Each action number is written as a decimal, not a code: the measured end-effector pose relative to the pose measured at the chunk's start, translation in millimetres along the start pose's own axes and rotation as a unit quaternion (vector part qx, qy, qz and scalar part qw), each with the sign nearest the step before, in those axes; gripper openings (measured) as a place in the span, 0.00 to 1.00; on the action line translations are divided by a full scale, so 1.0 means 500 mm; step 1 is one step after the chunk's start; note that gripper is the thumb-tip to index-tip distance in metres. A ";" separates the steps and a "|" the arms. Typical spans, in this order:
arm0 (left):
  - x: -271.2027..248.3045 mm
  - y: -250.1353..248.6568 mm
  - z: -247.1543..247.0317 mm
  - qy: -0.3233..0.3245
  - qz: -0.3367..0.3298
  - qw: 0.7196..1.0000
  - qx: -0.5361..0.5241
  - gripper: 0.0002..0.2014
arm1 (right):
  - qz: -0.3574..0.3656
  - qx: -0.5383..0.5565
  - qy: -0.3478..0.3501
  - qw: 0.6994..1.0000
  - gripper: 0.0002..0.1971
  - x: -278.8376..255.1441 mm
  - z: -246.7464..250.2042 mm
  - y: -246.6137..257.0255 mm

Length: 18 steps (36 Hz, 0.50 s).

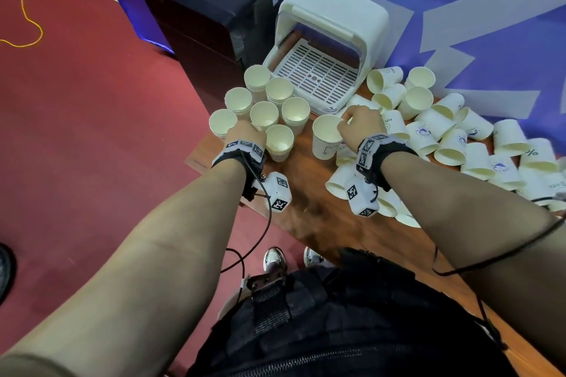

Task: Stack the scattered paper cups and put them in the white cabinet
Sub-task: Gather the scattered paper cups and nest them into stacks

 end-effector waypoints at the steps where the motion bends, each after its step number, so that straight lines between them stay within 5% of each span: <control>1: 0.000 0.002 -0.001 0.002 0.000 1.000 0.000 0.15 | -0.003 0.006 -0.001 1.000 0.10 0.000 0.000 0.002; 13: -0.039 0.037 0.009 0.047 0.032 0.997 -0.061 0.05 | 0.025 0.110 0.018 0.993 0.10 -0.003 -0.045 0.115; 18: -0.057 0.063 0.014 0.060 0.059 0.994 -0.073 0.18 | 0.046 0.065 0.033 0.996 0.10 -0.011 -0.088 0.142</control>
Point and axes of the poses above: each hand's wrist, its own x-axis towards the middle knuckle, its own z-axis out of the back of the hand, y = z × x, the point moved 3 cm from there along x, towards the middle knuckle, and after that the axes turned 12 degrees about -z, right-handed, at the moved point
